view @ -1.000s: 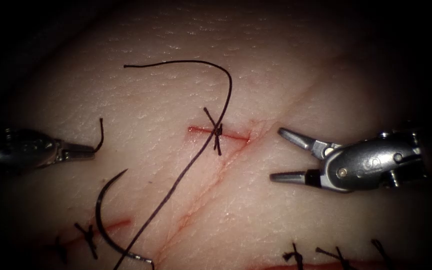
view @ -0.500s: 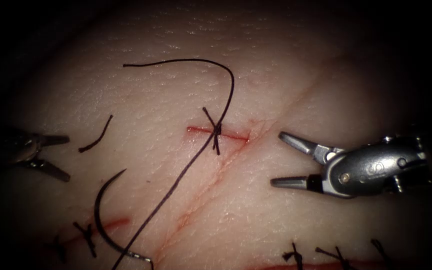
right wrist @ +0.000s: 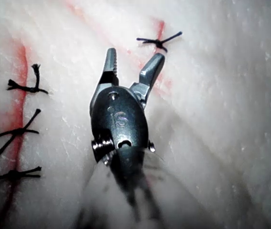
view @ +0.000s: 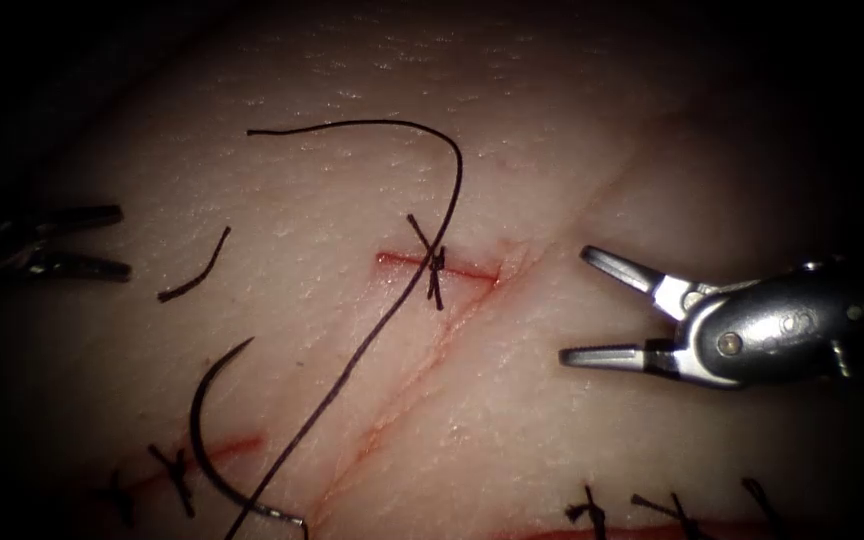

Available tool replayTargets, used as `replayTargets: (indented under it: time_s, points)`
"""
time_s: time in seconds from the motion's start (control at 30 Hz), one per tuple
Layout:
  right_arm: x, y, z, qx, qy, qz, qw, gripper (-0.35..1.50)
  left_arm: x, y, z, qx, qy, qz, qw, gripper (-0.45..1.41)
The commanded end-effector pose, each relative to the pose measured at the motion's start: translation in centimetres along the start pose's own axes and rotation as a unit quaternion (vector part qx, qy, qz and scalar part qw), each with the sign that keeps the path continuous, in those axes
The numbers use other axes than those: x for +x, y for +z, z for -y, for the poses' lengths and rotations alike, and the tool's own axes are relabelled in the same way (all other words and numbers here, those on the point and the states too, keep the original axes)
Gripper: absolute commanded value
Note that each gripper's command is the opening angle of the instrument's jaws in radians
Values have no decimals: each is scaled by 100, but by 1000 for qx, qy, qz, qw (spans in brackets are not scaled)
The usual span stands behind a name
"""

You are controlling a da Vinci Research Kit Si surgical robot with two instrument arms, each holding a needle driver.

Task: Wound Closure

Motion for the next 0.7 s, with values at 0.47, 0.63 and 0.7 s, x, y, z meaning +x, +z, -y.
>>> replayTargets:
  time_s: [0.47, 0.63, 0.7]
  points:
    - [-7, -18, -5, 34, 74, 21, 996, 140, 42, 30, -27, -106, 80, -146, 980, 56]
    - [-8, -24, -9, 44, 80, 24, 995, 140, 38, 32, -30, -117, 90, -157, 977, 61]
    - [-7, -23, -10, 46, 81, 25, 995, 138, 39, 33, -31, -119, 92, -162, 975, 61]
